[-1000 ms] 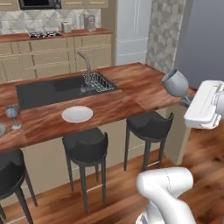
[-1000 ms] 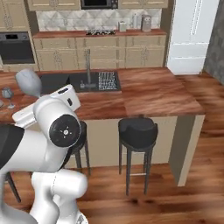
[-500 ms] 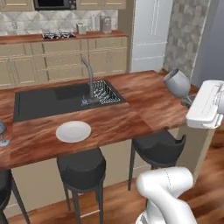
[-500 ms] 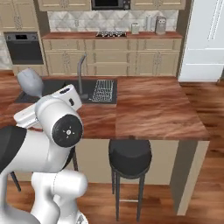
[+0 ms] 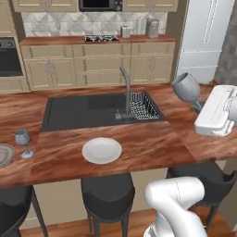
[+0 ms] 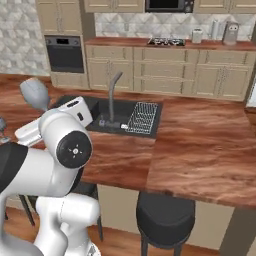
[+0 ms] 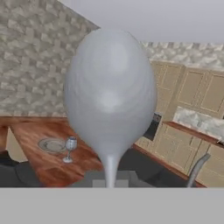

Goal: Retrieve the wine glasses from the counter and place one next to each plate.

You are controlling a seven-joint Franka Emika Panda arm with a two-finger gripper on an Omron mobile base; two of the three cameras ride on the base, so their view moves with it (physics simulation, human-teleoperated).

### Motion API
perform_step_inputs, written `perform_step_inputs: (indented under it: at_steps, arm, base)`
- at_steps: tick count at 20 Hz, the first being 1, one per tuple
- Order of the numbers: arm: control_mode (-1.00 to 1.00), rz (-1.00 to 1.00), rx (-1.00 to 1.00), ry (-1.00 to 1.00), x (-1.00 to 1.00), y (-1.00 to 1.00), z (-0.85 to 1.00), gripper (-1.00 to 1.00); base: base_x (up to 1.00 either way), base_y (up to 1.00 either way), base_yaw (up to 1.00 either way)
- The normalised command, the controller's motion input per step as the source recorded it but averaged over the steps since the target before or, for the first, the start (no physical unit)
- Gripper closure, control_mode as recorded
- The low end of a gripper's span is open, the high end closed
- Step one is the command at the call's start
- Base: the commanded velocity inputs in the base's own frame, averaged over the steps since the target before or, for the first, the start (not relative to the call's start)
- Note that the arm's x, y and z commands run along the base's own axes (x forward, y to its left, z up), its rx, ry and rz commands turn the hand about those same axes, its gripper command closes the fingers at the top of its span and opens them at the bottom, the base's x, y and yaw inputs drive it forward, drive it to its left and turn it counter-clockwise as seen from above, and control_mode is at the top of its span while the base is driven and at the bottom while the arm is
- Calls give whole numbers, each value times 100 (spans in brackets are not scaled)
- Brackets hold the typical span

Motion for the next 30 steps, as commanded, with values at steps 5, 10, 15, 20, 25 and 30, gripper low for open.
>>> perform_step_inputs:
  at_steps: [5,10,15,20,25,30]
  arm:
    - [100,0,0,0,0,0,0,100]
    - [100,0,0,0,0,0,0,100]
    - [100,0,0,0,0,0,0,100]
    - [-100,17,7,0,27,-18,-3,100]
    - [-100,21,14,-6,30,-22,-5,100]
    - [-100,54,63,-26,6,-4,-1,100]
  base:
    - [46,-4,52]
    - [42,-16,38]
    - [25,-17,30]
    - [11,-8,11]
    - [0,0,0]
    - [0,0,0]
